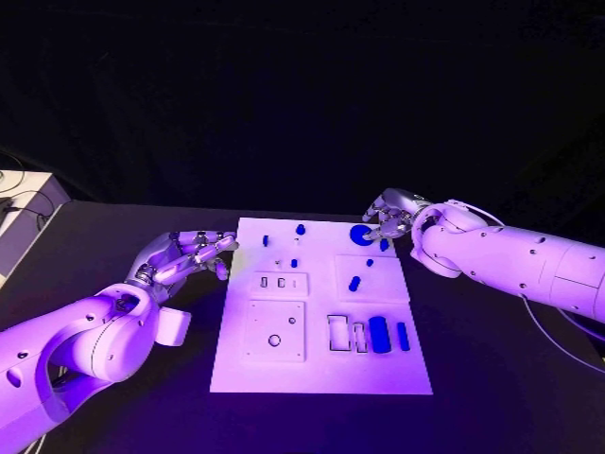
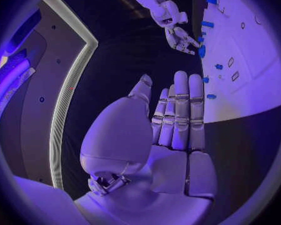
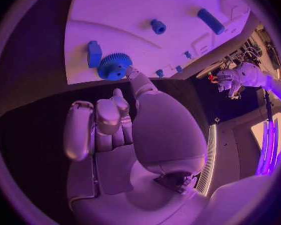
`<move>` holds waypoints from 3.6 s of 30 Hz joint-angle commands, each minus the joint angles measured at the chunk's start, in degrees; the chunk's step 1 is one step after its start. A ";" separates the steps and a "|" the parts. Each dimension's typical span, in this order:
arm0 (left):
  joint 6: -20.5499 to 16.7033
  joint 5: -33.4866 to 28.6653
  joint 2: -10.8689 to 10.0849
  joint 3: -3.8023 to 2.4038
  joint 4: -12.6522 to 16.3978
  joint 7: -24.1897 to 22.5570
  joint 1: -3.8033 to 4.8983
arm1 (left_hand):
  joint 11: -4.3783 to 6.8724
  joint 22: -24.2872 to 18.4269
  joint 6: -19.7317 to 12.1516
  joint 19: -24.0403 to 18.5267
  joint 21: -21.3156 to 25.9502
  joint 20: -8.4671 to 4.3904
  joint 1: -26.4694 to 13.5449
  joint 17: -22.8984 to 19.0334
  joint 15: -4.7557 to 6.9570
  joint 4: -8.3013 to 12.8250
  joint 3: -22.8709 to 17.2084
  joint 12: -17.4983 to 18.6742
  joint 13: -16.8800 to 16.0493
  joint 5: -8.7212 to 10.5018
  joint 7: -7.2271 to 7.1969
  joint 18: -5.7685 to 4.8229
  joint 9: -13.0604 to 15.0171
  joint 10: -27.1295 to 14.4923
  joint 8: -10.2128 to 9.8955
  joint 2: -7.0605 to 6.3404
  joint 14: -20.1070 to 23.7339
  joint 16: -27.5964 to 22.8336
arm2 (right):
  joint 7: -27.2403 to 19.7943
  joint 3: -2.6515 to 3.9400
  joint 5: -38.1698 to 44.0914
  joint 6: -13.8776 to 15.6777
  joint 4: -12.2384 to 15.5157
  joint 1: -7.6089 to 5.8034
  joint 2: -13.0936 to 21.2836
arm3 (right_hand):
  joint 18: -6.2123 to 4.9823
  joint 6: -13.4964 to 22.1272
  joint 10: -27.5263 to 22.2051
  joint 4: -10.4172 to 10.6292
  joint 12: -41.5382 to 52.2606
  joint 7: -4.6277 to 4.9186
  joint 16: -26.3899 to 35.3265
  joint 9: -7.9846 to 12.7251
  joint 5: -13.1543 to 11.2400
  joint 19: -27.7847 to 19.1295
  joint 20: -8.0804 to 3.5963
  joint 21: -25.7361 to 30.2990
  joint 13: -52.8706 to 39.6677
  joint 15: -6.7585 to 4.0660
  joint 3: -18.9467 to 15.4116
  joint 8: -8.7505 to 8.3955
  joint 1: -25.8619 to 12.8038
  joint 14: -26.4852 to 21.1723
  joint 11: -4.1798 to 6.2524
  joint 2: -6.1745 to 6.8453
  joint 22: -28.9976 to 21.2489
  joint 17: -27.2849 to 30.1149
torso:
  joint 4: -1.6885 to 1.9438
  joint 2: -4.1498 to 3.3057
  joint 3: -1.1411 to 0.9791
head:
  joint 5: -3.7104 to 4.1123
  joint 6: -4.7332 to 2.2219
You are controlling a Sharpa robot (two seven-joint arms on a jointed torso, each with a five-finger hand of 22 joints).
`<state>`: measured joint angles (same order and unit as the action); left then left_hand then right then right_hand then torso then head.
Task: Assemble the parts on the task board
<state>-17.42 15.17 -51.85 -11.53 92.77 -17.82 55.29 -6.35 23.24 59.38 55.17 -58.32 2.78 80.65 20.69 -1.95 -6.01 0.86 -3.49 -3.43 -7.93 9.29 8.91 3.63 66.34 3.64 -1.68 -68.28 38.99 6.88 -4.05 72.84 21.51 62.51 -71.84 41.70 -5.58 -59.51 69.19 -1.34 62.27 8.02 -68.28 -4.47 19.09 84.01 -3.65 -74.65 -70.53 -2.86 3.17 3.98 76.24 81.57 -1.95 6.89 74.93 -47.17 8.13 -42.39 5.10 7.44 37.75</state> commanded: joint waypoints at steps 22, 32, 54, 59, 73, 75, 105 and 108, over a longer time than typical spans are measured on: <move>0.87 -0.22 0.03 -0.04 0.10 -0.36 0.01 | 0.05 -0.22 -0.06 -0.52 -0.34 -0.01 -0.13 -0.13 -0.10 0.40 -0.04 0.09 -0.02 0.17 -0.22 0.68 -0.03 -0.53 -0.03 -0.08 0.42 0.25 | 3.54 0.04 -0.11 -5.05 -3.59 0.24 -2.20 | 0.98 0.42 -0.14 0.03 -0.64 0.29 -0.20 -0.07 0.38 4.81 0.38 -0.44 0.21 0.32 -0.28 0.07 -0.40 0.15 -0.03 -0.30 9.00 -0.34 | 0.03 -0.13 -0.09 | -0.37 0.44; 0.87 -0.22 0.11 -0.04 0.08 -0.31 0.01 | 0.01 -0.31 -0.08 -0.53 -0.42 0.01 -0.16 -0.15 -0.12 0.43 -0.05 0.07 -0.03 0.19 -0.18 0.70 -0.04 -0.63 -0.04 -0.08 0.43 0.27 | 3.52 0.03 -0.43 -6.46 -4.18 0.27 -2.74 | 1.05 0.08 -0.10 0.07 -0.64 0.15 -0.04 -0.06 2.58 4.83 0.32 -0.47 0.21 0.23 -0.38 0.05 -0.85 0.21 0.09 -0.61 9.27 -0.51 | 0.10 -0.14 -0.05 | -0.26 0.47; 0.94 -0.16 0.06 -0.04 0.02 -0.07 0.00 | -0.01 -0.58 -0.07 -0.60 -0.59 0.05 -0.20 -0.21 -0.14 0.45 -0.11 0.07 -0.03 0.20 -0.20 0.73 -0.03 -0.75 -0.03 -0.02 0.45 0.31 | 2.96 0.02 -1.07 -7.84 -4.11 0.35 -3.07 | 1.18 0.75 -0.44 1.57 -1.00 0.15 -0.34 -0.04 8.00 4.88 0.36 -0.76 0.39 0.30 -1.29 0.02 -5.06 0.30 0.00 0.92 9.77 -1.43 | 0.06 -0.14 -0.03 | -0.44 0.75; 0.98 -0.15 0.05 -0.04 0.00 -0.05 0.00 | -0.01 -0.58 -0.07 -0.60 -0.59 0.05 -0.20 -0.21 -0.14 0.45 -0.11 0.07 -0.03 0.20 -0.20 0.73 -0.03 -0.75 -0.03 -0.02 0.45 0.31 | 3.27 0.02 -0.56 -7.90 -4.04 0.35 -3.16 | 1.22 0.68 -0.38 1.76 -0.94 0.11 -0.34 -0.09 8.82 4.89 0.36 -0.87 0.36 0.29 -1.24 0.05 -5.34 0.29 0.03 0.84 9.88 -1.50 | 0.07 -0.13 -0.03 | -0.47 0.82; 0.96 -0.13 0.01 -0.04 -0.02 0.02 0.01 | 0.02 -0.69 -0.01 -0.59 -0.67 0.04 -0.11 -0.23 -0.11 0.51 -0.19 0.07 -0.03 0.18 -0.25 0.74 -0.03 -0.72 -0.03 0.05 0.44 0.32 | 4.22 0.02 0.25 -7.10 -4.17 0.33 -3.70 | 1.29 -0.25 0.13 3.23 -0.51 -0.24 -0.32 -0.30 7.07 4.91 0.28 -1.06 0.08 0.16 -1.24 0.26 -6.57 0.33 0.23 0.06 10.11 -1.61 | 0.05 -0.17 0.01 | -0.46 0.83; 0.94 -0.13 -0.01 -0.04 -0.01 0.03 0.01 | 0.02 -0.77 0.04 -0.61 -0.71 0.04 -0.17 -0.25 -0.12 0.44 -0.25 0.07 -0.03 0.17 -0.25 0.74 -0.03 -0.72 -0.03 0.16 0.45 0.32 | 4.46 0.02 0.53 -6.91 -4.21 0.32 -3.78 | 1.38 -1.05 0.53 2.99 -0.18 -0.45 -0.27 -0.36 5.99 4.93 0.19 -1.27 -0.15 0.02 -0.76 0.30 -6.29 0.35 0.41 -1.06 10.23 -1.59 | 0.07 -0.11 0.02 | -0.49 0.90; 1.01 -0.14 -0.34 -0.04 0.15 0.44 0.02 | 0.06 -1.15 0.14 -0.67 -1.01 -0.01 0.30 -0.28 -0.06 0.23 -1.76 0.08 -0.02 0.10 -0.32 0.74 -0.04 -0.74 -0.04 0.26 0.48 0.36 | 7.15 0.01 7.30 -2.59 -2.98 0.31 -4.51 | 2.24 -6.31 3.54 0.95 0.52 -2.30 -0.65 -0.37 6.32 5.08 -0.99 -3.05 -2.67 -1.08 -0.14 0.11 -7.18 0.61 1.83 -5.11 11.25 -2.40 | 0.25 -0.03 0.16 | -0.33 1.03; 1.02 -0.14 -0.35 -0.04 0.14 0.44 0.01 | 0.06 -1.18 0.14 -0.67 -1.03 -0.02 0.40 -0.28 -0.05 0.28 -1.90 0.08 -0.02 0.09 -0.32 0.74 -0.04 -0.74 -0.04 0.25 0.48 0.37 | 6.94 0.01 8.95 -1.11 -1.97 0.34 -4.21 | 2.33 -6.44 3.74 -0.82 0.43 -2.34 -0.66 -0.18 6.57 5.09 -1.11 -3.21 -2.94 -1.15 1.12 0.04 -7.55 0.64 1.87 -5.27 11.35 -2.50 | 0.26 -0.03 0.16 | -0.38 1.04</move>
<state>-17.39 15.17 -52.25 -11.54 92.76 -17.24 55.29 -6.35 22.13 59.38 54.75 -59.14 2.78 80.65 20.50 -2.16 -5.78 -0.66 -3.49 -3.43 -7.93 9.29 9.05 3.63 65.94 3.64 -1.68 -68.08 38.99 13.64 -3.95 78.41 18.59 60.13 -71.69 37.42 -4.33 -65.53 72.48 -1.90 62.77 5.58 -68.73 -4.53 25.44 84.00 -4.49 -77.74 -73.46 -3.58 4.34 3.71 68.56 82.32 -0.29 2.61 74.94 -49.59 8.38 -42.42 5.26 7.08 38.80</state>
